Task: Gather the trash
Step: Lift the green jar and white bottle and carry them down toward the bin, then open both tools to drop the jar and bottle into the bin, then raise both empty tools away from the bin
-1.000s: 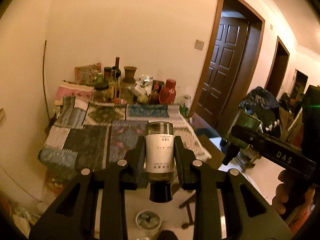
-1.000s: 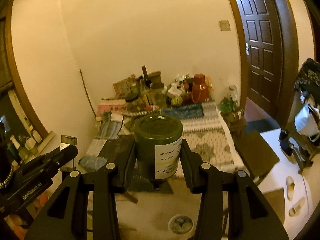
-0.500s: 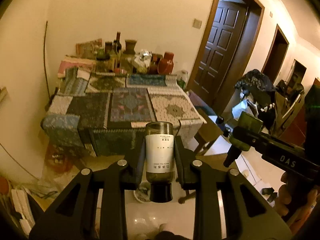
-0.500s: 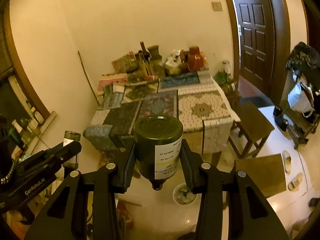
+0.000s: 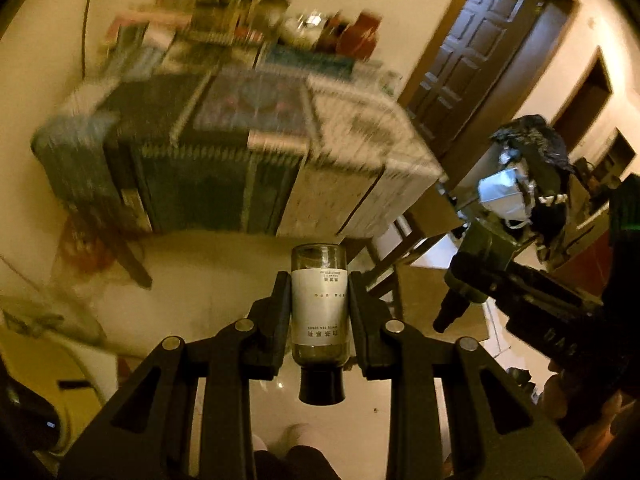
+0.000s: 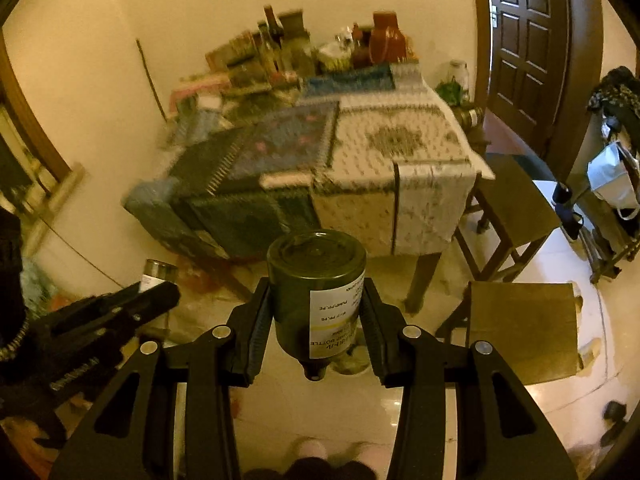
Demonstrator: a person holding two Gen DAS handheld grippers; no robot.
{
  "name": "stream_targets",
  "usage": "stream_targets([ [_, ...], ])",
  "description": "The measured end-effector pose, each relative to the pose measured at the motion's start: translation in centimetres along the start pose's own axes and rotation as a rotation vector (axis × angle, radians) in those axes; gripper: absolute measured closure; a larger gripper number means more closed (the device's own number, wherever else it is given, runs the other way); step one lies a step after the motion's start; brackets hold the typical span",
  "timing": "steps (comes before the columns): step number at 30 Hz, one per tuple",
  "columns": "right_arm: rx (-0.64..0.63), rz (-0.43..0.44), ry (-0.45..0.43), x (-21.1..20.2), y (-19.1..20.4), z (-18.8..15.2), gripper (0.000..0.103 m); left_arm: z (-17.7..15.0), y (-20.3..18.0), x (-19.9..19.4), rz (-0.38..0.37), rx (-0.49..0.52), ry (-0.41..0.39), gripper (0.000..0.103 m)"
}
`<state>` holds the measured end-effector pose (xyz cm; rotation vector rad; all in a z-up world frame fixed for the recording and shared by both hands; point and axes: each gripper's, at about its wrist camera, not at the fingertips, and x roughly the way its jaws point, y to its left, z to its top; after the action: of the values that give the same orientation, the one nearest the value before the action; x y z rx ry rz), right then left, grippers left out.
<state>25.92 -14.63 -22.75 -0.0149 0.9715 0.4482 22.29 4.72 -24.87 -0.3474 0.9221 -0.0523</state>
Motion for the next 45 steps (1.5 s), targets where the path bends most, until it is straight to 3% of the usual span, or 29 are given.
stream_targets([
  [7,0.015,0.031,0.137,11.1,-2.9,-4.3,0.064,-5.1,4.6,11.4,0.047,-0.085,0.114,0.076],
  [14,0.005,0.125,0.196,18.7,-3.2,-6.4,0.064,-8.3,8.5,19.0,0.082,-0.138,0.168,0.076],
  [17,0.009,0.176,0.202,20.5,-3.3,-6.6,0.063,-8.6,9.2,21.5,0.078,-0.153,0.180,0.076],
  [19,0.003,0.185,0.204,21.3,-3.4,-6.7,0.053,-8.6,9.4,22.8,0.080,-0.151,0.185,0.076],
  [21,-0.012,0.149,0.200,22.0,-3.6,-6.5,0.042,-8.5,9.4,24.2,0.071,-0.146,0.199,0.076],
  [25,-0.025,0.100,0.214,22.9,-4.6,-6.2,0.041,-7.9,8.5,26.1,0.079,-0.122,0.222,0.076],
  [28,0.001,0.095,0.230,23.0,-5.8,-5.9,0.041,-7.4,8.2,26.9,0.088,-0.114,0.257,0.061],
  [29,0.015,0.093,0.237,22.7,-6.2,-5.7,0.041,-7.2,8.1,27.1,0.099,-0.111,0.267,0.053],
  [35,0.047,0.087,0.240,20.3,-7.0,-4.2,0.041,-5.6,7.2,24.6,0.143,-0.092,0.281,0.052],
  [39,0.044,0.093,0.225,17.7,-6.9,-2.6,0.041,-3.8,5.8,20.1,0.148,-0.088,0.249,0.052],
  [45,0.016,0.122,0.170,10.5,-5.4,-0.2,0.041,-1.2,2.3,11.1,0.162,-0.051,0.154,0.052],
])
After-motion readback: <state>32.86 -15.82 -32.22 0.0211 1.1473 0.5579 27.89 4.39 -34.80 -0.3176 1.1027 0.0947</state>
